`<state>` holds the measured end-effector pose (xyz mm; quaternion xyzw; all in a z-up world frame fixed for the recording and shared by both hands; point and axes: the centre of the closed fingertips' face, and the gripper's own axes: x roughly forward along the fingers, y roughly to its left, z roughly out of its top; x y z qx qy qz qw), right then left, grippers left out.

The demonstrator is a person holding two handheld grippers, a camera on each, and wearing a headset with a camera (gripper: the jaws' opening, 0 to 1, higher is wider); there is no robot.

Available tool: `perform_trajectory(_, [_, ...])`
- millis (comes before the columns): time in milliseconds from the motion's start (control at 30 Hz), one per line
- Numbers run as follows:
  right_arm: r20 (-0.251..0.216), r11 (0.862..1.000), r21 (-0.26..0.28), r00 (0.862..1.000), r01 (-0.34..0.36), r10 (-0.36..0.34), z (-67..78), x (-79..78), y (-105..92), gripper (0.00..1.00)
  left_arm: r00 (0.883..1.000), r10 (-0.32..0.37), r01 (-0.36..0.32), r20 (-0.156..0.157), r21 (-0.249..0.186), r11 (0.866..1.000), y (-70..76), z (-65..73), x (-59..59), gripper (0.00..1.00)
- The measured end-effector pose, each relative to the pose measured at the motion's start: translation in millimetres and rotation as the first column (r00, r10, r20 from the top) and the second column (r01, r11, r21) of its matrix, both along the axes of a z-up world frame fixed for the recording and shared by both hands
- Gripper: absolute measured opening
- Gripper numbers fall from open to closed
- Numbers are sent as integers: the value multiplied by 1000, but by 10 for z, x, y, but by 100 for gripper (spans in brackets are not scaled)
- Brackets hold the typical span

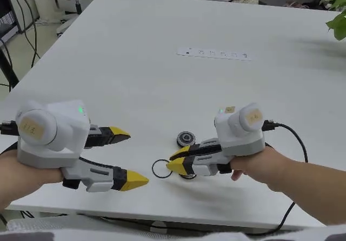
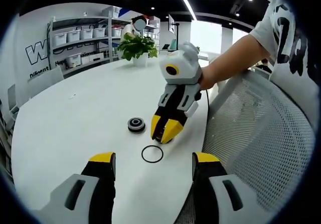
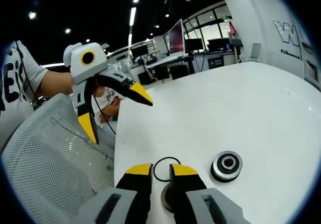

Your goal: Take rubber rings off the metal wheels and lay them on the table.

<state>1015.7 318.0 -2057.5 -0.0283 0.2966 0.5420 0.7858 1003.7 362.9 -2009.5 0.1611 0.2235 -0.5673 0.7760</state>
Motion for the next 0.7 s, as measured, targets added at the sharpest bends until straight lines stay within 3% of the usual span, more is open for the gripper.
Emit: perform_trajectory(700, [28,999,24,999,28,-28,125,19,-216,21,999,-34,34,-8,8,999,-100,-4,-4,59])
